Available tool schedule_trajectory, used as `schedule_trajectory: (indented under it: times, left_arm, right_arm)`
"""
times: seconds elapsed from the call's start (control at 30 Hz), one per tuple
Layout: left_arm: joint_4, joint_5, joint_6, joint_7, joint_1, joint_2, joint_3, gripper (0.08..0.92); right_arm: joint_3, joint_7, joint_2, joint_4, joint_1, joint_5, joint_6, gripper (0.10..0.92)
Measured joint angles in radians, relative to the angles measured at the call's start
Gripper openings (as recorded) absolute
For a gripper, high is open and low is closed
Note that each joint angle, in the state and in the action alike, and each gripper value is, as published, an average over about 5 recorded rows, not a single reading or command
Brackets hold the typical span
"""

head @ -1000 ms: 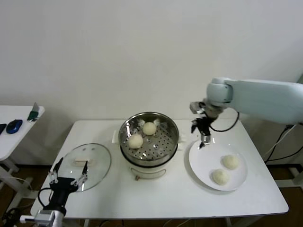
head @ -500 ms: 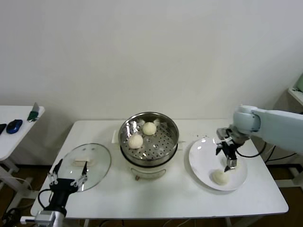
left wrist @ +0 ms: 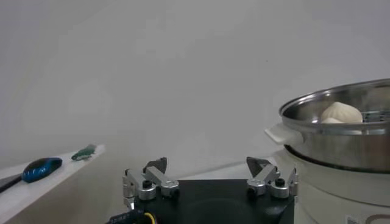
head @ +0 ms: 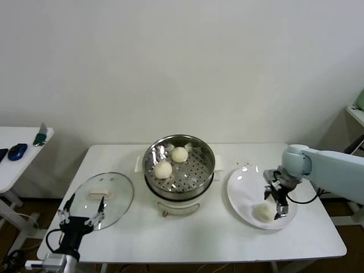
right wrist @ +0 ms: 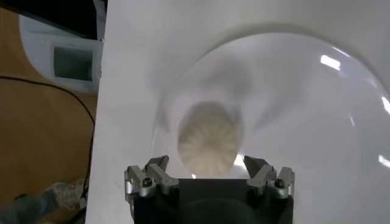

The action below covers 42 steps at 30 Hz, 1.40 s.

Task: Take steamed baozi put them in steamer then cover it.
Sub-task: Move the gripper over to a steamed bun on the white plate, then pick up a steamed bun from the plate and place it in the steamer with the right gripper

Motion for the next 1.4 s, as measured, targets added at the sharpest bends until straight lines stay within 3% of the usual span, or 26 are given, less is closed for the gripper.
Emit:
schedule_trajectory:
  times: [0.3,0.57,0.97,1.4]
  left_arm:
    - [0.006,0.001,0.004,0.001,-0.012,0.0,0.001,0.823]
    - [0.011,0.001,0.004,0.001,-0.014,0.0,0.001,0.823]
    - [0.012,0.002,0.005,0.0,-0.017,0.002,0.001,0.823]
    - [0.006,0.011,0.0,-0.001,0.006,0.002,0.005,0.823]
  right_arm:
    - [0.028,0.002,0.038,-0.046,-0.058,-0.02,0.004,0.819]
    - [0.039,-0.003,0.059,-0.073,-0.079,-0.031,0.009,0.73]
    - [0.04,-0.015,0.075,-0.075,-0.062,-0.027,0.027,0.703]
    - [-0.071,-0.078,0.147,-0.011,0.222,-0.031,0.241,0.704]
